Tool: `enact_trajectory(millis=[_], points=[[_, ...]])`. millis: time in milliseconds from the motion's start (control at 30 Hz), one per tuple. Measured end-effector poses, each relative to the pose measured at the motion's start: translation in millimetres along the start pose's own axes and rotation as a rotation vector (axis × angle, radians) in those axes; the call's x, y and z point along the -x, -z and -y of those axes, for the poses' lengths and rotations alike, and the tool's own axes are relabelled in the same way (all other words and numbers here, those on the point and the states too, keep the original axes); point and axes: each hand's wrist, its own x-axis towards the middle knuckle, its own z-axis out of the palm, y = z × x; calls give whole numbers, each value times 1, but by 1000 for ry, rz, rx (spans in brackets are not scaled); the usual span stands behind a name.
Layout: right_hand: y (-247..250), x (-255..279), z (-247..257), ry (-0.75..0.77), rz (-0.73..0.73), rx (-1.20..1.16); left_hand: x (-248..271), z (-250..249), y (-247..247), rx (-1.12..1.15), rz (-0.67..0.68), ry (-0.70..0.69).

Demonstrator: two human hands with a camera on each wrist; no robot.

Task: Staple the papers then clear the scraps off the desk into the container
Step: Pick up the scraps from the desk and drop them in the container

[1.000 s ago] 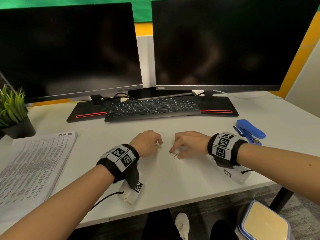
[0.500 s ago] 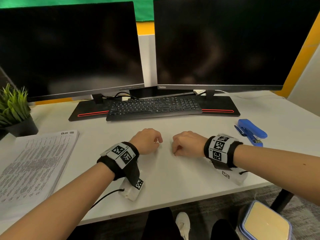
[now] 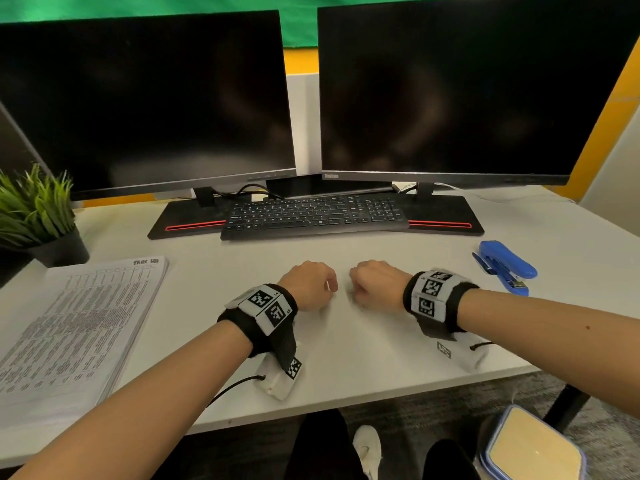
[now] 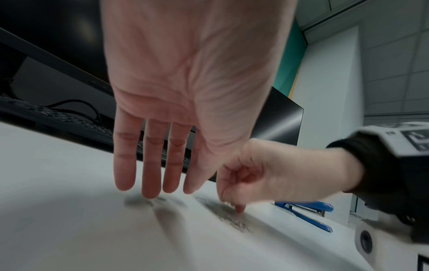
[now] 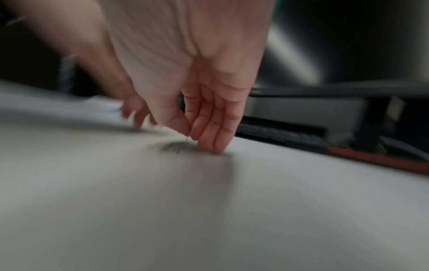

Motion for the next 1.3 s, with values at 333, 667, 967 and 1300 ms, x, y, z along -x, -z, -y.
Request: enact_trajectory(millis=[333, 667, 967, 1300], points=[[12, 13, -56, -323, -145, -1031, -22, -28, -16, -143, 119, -33], [9, 35, -64, -345, -193, -1220, -20, -42, -21, -57, -49, -187], [6, 49, -62, -360, -224, -1272, -22, -45, -25, -10, -107, -182], [5, 54, -60, -369, -238, -1320, -26, -37, -9, -2, 26, -231]])
